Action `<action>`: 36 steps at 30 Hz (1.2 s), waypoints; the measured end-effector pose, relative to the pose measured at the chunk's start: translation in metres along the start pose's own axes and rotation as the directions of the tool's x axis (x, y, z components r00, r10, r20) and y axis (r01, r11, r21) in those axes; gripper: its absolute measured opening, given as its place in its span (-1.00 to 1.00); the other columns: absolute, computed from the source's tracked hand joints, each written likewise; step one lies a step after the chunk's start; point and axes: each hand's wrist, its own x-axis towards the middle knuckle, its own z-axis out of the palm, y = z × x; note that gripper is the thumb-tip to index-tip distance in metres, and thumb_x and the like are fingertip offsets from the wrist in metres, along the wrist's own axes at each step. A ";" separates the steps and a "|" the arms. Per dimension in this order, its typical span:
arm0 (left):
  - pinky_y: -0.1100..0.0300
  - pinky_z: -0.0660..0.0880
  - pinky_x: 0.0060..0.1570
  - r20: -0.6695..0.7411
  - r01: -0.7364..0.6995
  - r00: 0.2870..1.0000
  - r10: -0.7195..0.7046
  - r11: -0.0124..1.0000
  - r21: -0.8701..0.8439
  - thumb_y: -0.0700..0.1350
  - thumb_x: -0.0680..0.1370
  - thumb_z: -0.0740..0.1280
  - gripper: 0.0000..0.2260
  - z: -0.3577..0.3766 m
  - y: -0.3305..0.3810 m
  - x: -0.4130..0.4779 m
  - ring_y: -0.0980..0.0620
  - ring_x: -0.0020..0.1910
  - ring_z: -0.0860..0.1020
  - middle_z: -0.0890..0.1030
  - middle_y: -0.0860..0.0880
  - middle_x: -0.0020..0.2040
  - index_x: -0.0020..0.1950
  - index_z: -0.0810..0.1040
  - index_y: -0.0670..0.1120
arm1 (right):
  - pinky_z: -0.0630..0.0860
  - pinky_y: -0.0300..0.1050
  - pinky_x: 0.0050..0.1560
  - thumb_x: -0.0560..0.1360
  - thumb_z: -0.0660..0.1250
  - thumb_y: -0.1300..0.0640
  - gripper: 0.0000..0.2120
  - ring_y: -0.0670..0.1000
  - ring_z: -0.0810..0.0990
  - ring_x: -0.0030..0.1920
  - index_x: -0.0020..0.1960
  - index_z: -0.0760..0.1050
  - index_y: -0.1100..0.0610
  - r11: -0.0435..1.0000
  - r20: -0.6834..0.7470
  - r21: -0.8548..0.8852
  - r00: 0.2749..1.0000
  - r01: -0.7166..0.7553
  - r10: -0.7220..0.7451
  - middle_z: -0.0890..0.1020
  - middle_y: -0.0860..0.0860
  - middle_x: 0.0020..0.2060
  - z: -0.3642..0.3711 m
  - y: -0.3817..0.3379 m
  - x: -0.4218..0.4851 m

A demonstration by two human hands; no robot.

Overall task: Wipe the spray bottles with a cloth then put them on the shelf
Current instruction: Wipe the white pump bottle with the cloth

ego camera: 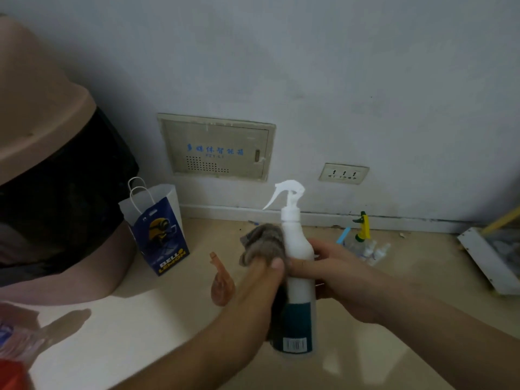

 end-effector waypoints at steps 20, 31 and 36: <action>0.19 0.66 -0.18 -0.095 -0.282 0.950 0.298 0.946 0.158 -0.12 0.64 0.33 -0.88 -0.041 0.008 -0.004 0.13 -0.14 0.67 0.70 0.06 -0.13 0.03 0.62 0.10 | 0.69 0.05 0.03 0.35 0.64 0.04 -0.41 -0.09 0.69 0.01 0.26 0.49 -0.33 0.767 -0.066 -0.612 0.955 0.191 -0.290 0.66 -0.14 0.08 0.002 0.016 0.014; 0.26 0.56 -0.05 -0.142 -0.302 0.930 0.338 0.925 0.230 -0.10 0.63 0.37 -0.79 -0.042 0.001 0.005 0.26 -0.08 0.64 0.69 0.19 -0.08 0.19 0.62 0.18 | 0.58 0.06 0.10 0.37 0.56 0.14 -0.39 -0.02 0.59 0.13 0.35 0.51 -0.21 0.623 -0.054 -0.744 0.908 0.240 -0.415 0.64 -0.10 0.14 -0.003 0.012 0.017; 0.13 0.62 -0.07 -0.193 -0.299 0.923 0.332 0.937 0.181 -0.12 0.63 0.37 -0.82 -0.044 0.006 0.008 0.19 -0.13 0.68 0.71 0.13 -0.13 0.11 0.63 0.17 | 0.52 -0.29 0.02 0.37 0.52 0.14 -0.45 -0.07 0.58 0.00 0.29 0.52 -0.21 0.599 -0.038 -0.773 0.927 0.209 -0.373 0.65 -0.10 0.02 -0.004 0.015 0.014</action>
